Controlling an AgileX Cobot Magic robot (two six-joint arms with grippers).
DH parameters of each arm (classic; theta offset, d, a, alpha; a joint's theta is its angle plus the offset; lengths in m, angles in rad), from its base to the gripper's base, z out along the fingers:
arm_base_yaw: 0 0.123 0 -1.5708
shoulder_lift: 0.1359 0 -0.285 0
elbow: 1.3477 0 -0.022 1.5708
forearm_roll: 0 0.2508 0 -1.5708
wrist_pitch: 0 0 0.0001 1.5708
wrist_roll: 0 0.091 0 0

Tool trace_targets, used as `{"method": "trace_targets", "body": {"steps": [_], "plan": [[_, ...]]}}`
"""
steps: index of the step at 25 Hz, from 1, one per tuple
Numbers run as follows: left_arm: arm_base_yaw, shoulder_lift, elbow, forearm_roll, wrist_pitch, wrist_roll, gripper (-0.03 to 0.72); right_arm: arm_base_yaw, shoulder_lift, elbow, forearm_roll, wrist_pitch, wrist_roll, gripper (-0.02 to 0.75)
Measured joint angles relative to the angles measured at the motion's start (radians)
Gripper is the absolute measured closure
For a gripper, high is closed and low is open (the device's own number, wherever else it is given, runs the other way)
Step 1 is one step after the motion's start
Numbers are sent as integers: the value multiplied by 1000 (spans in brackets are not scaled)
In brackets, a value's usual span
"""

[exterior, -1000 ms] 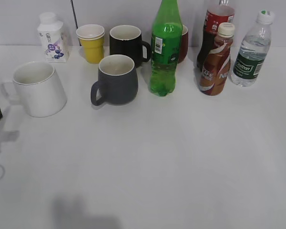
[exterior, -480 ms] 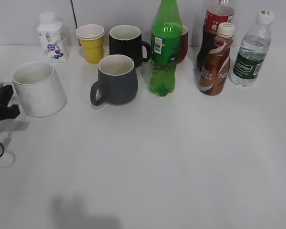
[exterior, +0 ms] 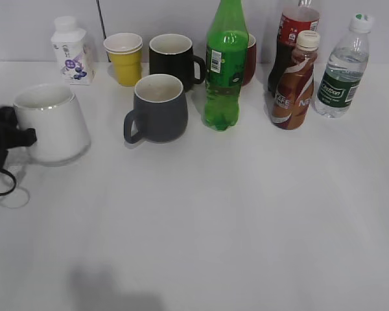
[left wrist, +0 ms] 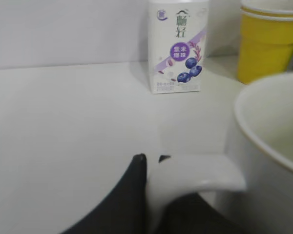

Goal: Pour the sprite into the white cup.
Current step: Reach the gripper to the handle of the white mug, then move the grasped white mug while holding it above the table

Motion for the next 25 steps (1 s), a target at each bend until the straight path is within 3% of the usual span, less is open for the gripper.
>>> {"method": "trace_targets", "body": {"steps": [3, 6, 10, 14, 17, 20, 22, 25], "plan": [[0, -90, 24, 6, 11, 2, 648, 0, 5, -13, 51, -32, -39, 150], [0, -174, 37, 7, 8, 2, 648, 0, 71, -20, 123, -252, -132, 150], [0, -266, 41, 37, 8, 2, 648, 0, 253, -23, 234, -771, -293, 150], [0, -343, 41, 103, 9, 2, 648, 0, 469, -52, 249, -1229, -333, 150], [0, -390, 41, 169, 13, 2, 648, 0, 616, -95, 179, -1343, -281, 150], [0, -430, 42, 235, 13, 2, 648, 27, 750, -101, 33, -1384, -61, 157], [0, -449, 42, 262, 18, 2, 648, 71, 856, -83, -102, -1435, 87, 179], [0, -474, 42, 275, 48, 2, 648, 173, 1005, -27, -189, -1552, 223, 209]]}}
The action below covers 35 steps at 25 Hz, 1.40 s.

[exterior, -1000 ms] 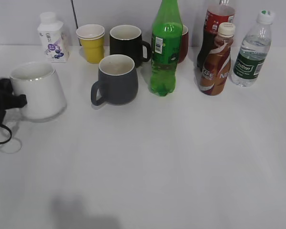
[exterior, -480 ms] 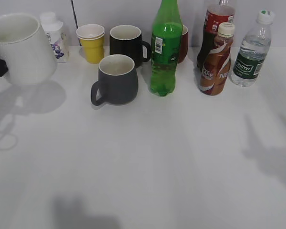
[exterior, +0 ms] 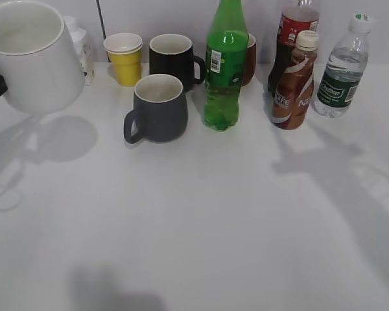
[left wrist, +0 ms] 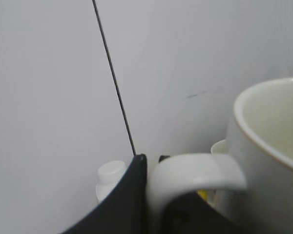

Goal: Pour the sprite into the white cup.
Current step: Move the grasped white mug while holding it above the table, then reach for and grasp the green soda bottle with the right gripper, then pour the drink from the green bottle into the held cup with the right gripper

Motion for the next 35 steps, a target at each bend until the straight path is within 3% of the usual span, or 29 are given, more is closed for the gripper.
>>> {"method": "trace_targets", "body": {"steps": [5, 9, 14, 21, 24, 26, 28, 35], "plan": [[0, -14, 0, 25, 22, 1, 648, 141, 373, 24, -30, -214, -22, 211], [0, -16, 0, 69, 24, 1, 648, 153, 631, -22, -42, -416, -13, 120], [0, -16, 0, 90, 24, 1, 648, 153, 801, -140, -64, -459, 17, 78], [-4, -16, 0, 94, 54, 1, 648, 153, 931, -377, -152, -341, 119, 77], [-35, -16, 0, 93, 110, 1, 648, 156, 989, -487, -174, -260, 160, 83], [-66, -16, 0, 94, 150, 1, 648, 159, 1005, -539, -181, -186, 176, 158], [-102, -17, 0, 94, 180, -11, 648, 159, 998, -554, -210, -127, 180, 326], [-247, -103, 0, 92, 360, -84, 648, 178, 830, -550, -547, 29, 213, 347]]}}
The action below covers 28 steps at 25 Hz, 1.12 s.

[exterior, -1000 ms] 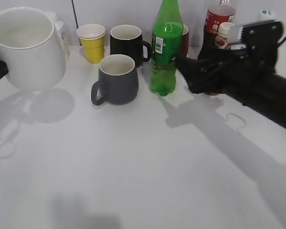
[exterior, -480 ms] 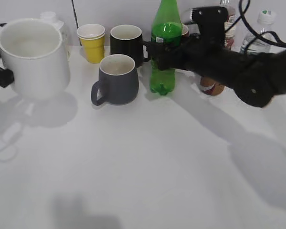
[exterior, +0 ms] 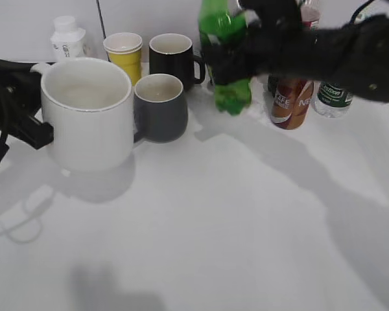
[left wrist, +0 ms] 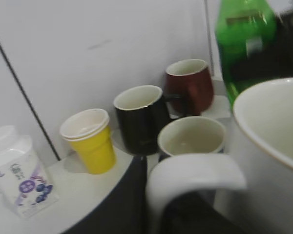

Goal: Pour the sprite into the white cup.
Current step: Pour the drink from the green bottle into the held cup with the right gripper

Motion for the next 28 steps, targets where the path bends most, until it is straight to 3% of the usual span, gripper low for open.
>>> {"method": "trace_targets", "body": {"steps": [4, 10, 14, 22, 28], "plan": [[-58, -67, 1, -19, 93, -33, 648, 67, -127, -1, -150, 10, -63, 347], [-154, -103, -16, -29, 227, -96, 648, 187, -200, -2, -182, 163, -395, 347], [-206, -104, -41, -62, 301, -102, 648, 215, -203, -2, -182, 187, -622, 347], [-222, -115, -44, -105, 351, -102, 648, 220, -203, -2, -175, 193, -984, 347], [-223, -115, -44, -106, 353, -102, 648, 220, -203, -2, -149, 193, -1145, 347]]}}
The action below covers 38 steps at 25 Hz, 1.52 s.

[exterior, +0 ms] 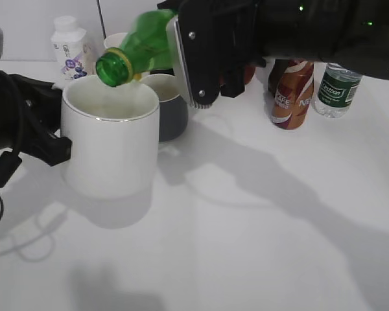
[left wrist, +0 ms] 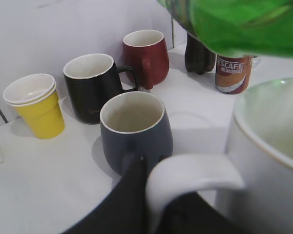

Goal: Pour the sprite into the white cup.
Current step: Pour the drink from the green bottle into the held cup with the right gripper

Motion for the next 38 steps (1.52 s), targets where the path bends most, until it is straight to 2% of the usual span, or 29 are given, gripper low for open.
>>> {"method": "trace_targets", "body": {"steps": [6, 18, 29, 33, 38], "plan": [[0, 0, 0, 0, 1, 0, 648, 0, 0, 0, 116, 0, -230, 347], [0, 0, 0, 1, 4, 0, 648, 0, 0, 0, 276, -38, -481, 347], [0, 0, 0, 3, 5, 0, 648, 0, 0, 0, 295, -64, -493, 347], [0, 0, 0, 3, -4, 1, 648, 0, 0, 0, 317, -58, -395, 347], [0, 0, 0, 4, -24, 1, 648, 0, 0, 0, 322, 19, -247, 347]]}}
